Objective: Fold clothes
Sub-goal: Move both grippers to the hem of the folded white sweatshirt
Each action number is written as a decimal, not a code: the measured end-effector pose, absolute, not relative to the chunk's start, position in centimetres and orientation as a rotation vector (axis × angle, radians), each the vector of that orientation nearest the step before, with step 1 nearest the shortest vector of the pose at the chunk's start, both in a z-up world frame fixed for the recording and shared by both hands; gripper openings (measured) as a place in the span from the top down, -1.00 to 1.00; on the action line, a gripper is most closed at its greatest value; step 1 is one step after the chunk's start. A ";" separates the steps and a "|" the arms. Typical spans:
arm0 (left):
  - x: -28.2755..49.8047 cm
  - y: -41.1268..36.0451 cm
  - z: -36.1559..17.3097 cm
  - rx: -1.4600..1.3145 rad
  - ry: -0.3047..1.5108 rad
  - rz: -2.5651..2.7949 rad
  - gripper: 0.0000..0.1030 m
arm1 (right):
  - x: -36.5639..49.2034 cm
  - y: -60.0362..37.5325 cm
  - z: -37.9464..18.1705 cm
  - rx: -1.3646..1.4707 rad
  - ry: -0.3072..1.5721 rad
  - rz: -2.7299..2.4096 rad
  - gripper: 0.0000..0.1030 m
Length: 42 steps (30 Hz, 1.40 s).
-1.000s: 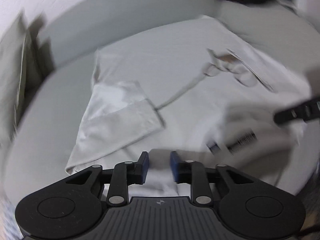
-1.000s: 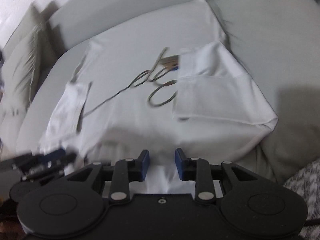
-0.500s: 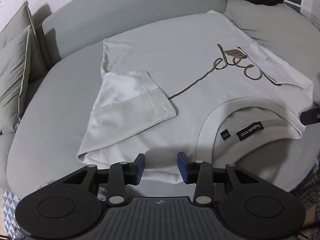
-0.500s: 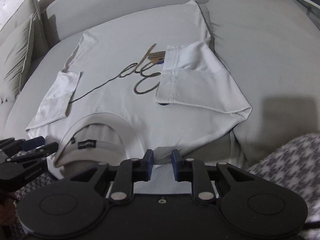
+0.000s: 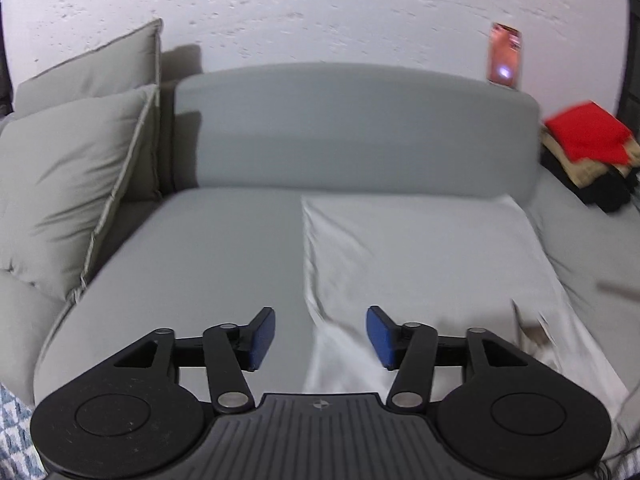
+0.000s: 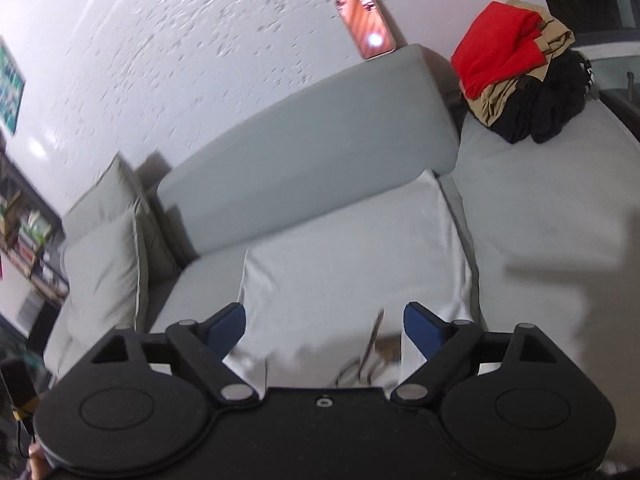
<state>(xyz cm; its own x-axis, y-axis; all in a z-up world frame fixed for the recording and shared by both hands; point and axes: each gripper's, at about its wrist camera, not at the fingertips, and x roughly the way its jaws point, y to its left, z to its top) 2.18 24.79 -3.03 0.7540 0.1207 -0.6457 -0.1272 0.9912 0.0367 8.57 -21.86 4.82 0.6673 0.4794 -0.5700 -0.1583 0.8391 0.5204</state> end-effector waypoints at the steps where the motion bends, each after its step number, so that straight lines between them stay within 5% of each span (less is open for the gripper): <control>1: 3.5 25.7 -3.3 -0.015 0.708 0.147 -0.31 | 10.1 -21.8 4.3 0.467 0.763 0.359 -0.68; 4: 8.1 27.0 -5.8 -0.016 0.748 0.182 -0.61 | 14.8 -21.9 2.3 0.497 0.780 0.330 -0.52; 8: 14.4 28.7 -9.3 -0.017 0.802 0.230 -0.43 | 21.4 -21.7 -1.7 0.490 0.813 0.248 0.42; 10: 17.5 29.5 -11.0 -0.017 0.829 0.254 0.15 | 24.6 -21.4 -3.9 0.462 0.818 0.205 0.45; 11: 18.9 29.9 -12.1 -0.035 0.843 0.253 0.27 | 26.0 -21.4 -5.1 0.456 0.822 0.191 0.44; 16: 24.9 31.2 -16.2 -0.137 0.875 0.246 -0.25 | 32.1 -22.1 -9.8 0.483 0.817 0.159 -0.01; 20: 29.1 31.6 -17.3 -0.155 0.858 0.222 -0.21 | 36.2 -22.7 -12.1 0.476 0.809 0.088 -0.04; 25: 33.6 29.7 -17.6 -0.042 0.826 0.156 0.22 | 40.9 -22.2 -13.2 0.430 0.828 0.111 0.15; 30: 36.4 28.0 -17.8 0.065 0.789 0.144 0.29 | 44.8 -21.0 -14.0 0.375 0.852 0.143 0.27; 33: 37.1 27.9 -17.8 0.081 0.790 0.129 0.93 | 46.1 -20.4 -14.3 0.370 0.866 0.159 0.47; 36: 36.7 27.2 -17.6 0.152 0.777 0.124 0.95 | 45.8 -19.7 -14.0 0.345 0.845 0.158 0.83; 42: 33.9 27.5 -14.7 0.117 0.702 0.169 0.96 | 41.8 -19.6 -11.2 0.348 0.776 0.139 0.88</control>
